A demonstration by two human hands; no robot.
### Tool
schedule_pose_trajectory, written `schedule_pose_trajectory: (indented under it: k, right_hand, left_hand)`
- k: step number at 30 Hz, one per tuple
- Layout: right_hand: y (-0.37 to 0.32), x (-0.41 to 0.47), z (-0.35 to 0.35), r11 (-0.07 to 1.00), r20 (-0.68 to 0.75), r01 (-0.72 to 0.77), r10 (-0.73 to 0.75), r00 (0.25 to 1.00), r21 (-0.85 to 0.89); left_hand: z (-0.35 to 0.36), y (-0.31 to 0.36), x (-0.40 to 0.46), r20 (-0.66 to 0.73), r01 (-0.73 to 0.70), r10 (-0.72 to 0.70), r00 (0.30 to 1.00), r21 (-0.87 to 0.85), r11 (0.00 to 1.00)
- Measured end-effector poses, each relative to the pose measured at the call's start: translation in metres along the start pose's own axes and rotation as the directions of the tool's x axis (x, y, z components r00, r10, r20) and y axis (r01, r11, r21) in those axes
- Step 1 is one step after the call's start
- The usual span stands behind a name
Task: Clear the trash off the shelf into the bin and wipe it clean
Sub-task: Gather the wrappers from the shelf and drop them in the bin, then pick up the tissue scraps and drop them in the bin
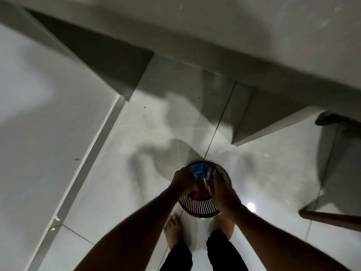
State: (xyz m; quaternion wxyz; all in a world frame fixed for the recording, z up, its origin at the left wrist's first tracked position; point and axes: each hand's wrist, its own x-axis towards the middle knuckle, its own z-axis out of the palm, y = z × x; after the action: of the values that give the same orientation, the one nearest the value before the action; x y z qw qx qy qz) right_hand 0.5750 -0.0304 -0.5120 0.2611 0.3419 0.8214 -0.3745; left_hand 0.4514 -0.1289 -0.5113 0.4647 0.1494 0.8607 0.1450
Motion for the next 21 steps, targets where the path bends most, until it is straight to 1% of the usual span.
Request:
schedule_pose_trajectory:
  k: [1, 2, 4, 5, 6, 7, 8, 9, 10, 11, 12, 13, 14, 15, 16, 17, 19, 20, 21]
  right_hand:
    - [-0.006, -0.011, -0.009, 0.999, 0.010, -0.001, 0.001, 1.000, 0.044]
    - [-0.009, -0.019, -0.014, 0.999, -0.005, 0.005, -0.005, 1.000, 0.037]
    - [-0.026, -0.043, -0.039, 0.999, -0.090, 0.050, -0.052, 0.995, -0.021]
    - [-0.037, -0.056, -0.052, 0.995, -0.144, 0.084, -0.090, 0.985, -0.048]
    - [-0.052, -0.072, -0.068, 0.993, -0.185, 0.115, -0.120, 0.975, -0.038]
    - [-0.067, -0.088, -0.083, 0.989, -0.195, 0.145, -0.141, 0.971, 0.006]
    - [-0.087, -0.107, -0.104, 0.981, -0.218, 0.173, -0.151, 0.964, 0.084]
    - [-0.105, -0.124, -0.125, 0.963, -0.242, 0.237, -0.202, 0.949, 0.125]
    - [-0.126, -0.143, -0.146, 0.942, -0.294, 0.323, -0.284, 0.913, 0.094]
    - [-0.148, -0.161, -0.164, 0.910, -0.322, 0.413, -0.399, 0.858, -0.026]
    - [-0.166, -0.175, -0.176, 0.839, -0.342, 0.520, -0.542, 0.768, -0.162]
    - [-0.188, -0.192, -0.193, 0.782, -0.303, 0.589, -0.623, 0.721, -0.206]
    - [-0.210, -0.210, -0.213, 0.756, -0.284, 0.616, -0.654, 0.701, -0.221]
    - [-0.231, -0.222, -0.235, 0.722, -0.329, 0.636, -0.691, 0.643, -0.272]
    - [-0.252, -0.233, -0.258, 0.705, -0.395, 0.646, -0.704, 0.590, -0.292]
    - [-0.268, -0.240, -0.278, 0.703, -0.440, 0.639, -0.703, 0.559, -0.311]
    - [-0.297, -0.248, -0.328, 0.658, -0.494, 0.634, -0.742, 0.453, -0.406]
    - [-0.310, -0.250, -0.352, 0.671, -0.515, 0.610, -0.731, 0.447, -0.422]
    - [-0.321, -0.249, -0.375, 0.704, -0.523, 0.575, -0.703, 0.482, -0.417]
  left_hand:
    - [-0.010, 0.003, -0.012, -0.034, -0.048, 0.051, 0.998, 0.086, 0.995]
    - [-0.018, 0.003, -0.023, -0.096, -0.091, 0.103, 0.990, 0.127, 0.988]
    - [-0.048, 0.013, -0.057, -0.240, -0.164, 0.196, 0.951, 0.149, 0.975]
    - [-0.067, 0.020, -0.078, -0.323, -0.218, 0.270, 0.907, 0.189, 0.957]
    - [-0.086, 0.028, -0.100, -0.410, -0.269, 0.352, 0.842, 0.247, 0.931]
    - [-0.098, 0.034, -0.120, -0.465, -0.292, 0.393, 0.793, 0.276, 0.916]
    - [-0.114, 0.040, -0.144, -0.495, -0.301, 0.428, 0.756, 0.318, 0.899]
    - [-0.132, 0.046, -0.169, -0.512, -0.306, 0.476, 0.715, 0.382, 0.872]
    - [-0.150, 0.053, -0.194, -0.524, -0.306, 0.521, 0.674, 0.444, 0.842]
    - [-0.168, 0.059, -0.217, -0.520, -0.296, 0.547, 0.656, 0.490, 0.820]
    - [-0.182, 0.063, -0.234, -0.523, -0.275, 0.561, 0.641, 0.527, 0.804]
    - [-0.202, 0.070, -0.255, -0.543, -0.245, 0.569, 0.618, 0.555, 0.795]
    - [-0.225, 0.077, -0.273, -0.572, -0.219, 0.570, 0.590, 0.566, 0.795]
    - [-0.250, 0.087, -0.287, -0.612, -0.191, 0.564, 0.554, 0.566, 0.802]
    - [-0.276, 0.099, -0.301, -0.642, -0.173, 0.551, 0.533, 0.555, 0.814]
    - [-0.298, 0.110, -0.311, -0.667, -0.160, 0.539, 0.514, 0.542, 0.825]
    - [-0.343, 0.136, -0.330, -0.716, -0.153, 0.530, 0.455, 0.523, 0.838]
    - [-0.361, 0.148, -0.335, -0.732, -0.154, 0.534, 0.423, 0.522, 0.839]
    - [-0.378, 0.161, -0.339, -0.740, -0.158, 0.542, 0.398, 0.526, 0.835]
